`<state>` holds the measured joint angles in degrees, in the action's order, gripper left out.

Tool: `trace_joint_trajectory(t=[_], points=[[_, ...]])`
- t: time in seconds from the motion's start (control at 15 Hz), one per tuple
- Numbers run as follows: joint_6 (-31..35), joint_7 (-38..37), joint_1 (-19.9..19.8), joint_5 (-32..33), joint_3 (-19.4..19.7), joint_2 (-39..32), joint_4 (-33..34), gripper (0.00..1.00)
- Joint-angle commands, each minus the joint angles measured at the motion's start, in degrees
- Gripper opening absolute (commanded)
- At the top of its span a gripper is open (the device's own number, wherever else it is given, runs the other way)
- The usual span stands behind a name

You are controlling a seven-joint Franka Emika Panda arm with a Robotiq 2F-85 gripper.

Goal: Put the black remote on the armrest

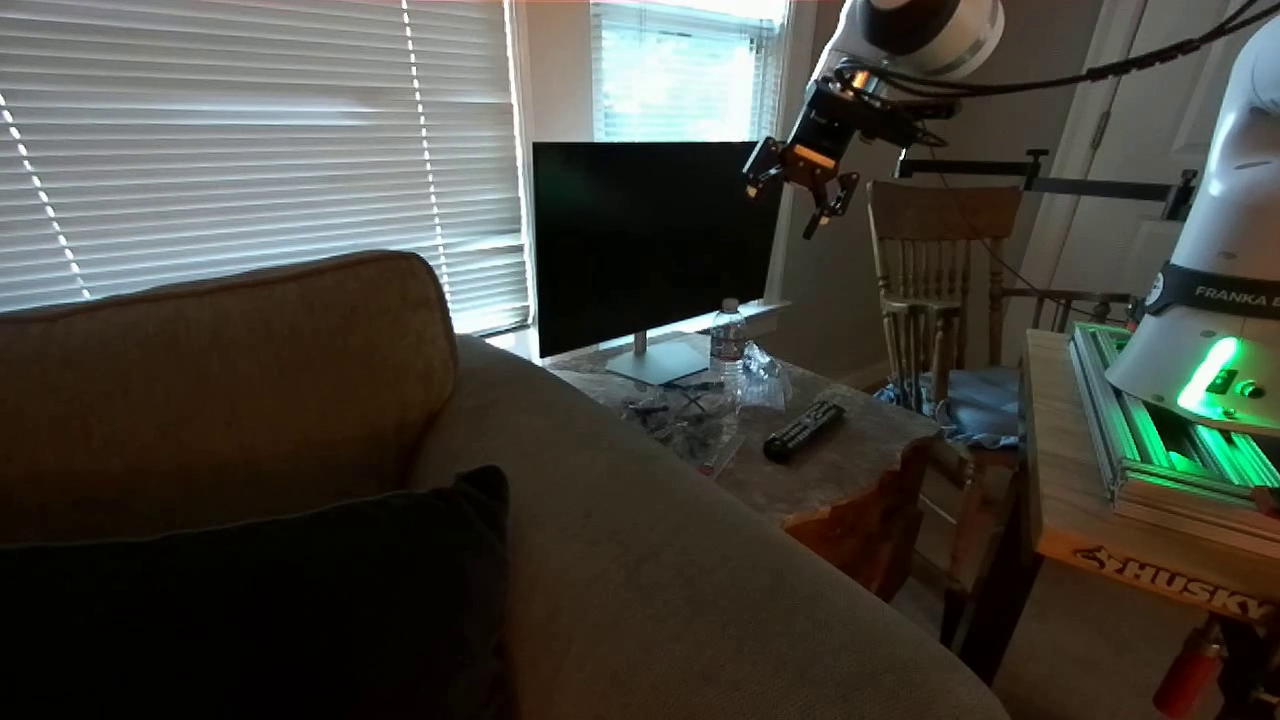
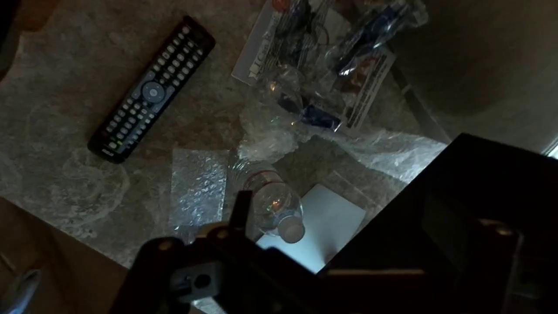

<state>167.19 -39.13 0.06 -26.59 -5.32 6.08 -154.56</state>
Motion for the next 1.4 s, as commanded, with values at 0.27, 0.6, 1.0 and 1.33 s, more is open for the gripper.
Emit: trace_joint_trajectory(t=[0.27, 0.6, 1.0, 1.33], points=[[3.7, -25.5, -2.3, 13.2, 3.8, -12.3, -1.4, 1.0], [-2.3, -21.9, -1.4, 3.2, 2.5, -13.6, -0.7, 1.0], [-3.4, -21.8, -1.6, 1.4, 1.3, -13.7, -0.2, 1.0], [-0.4, -17.3, -4.9, -7.8, -2.0, -19.8, 4.1, 1.0]])
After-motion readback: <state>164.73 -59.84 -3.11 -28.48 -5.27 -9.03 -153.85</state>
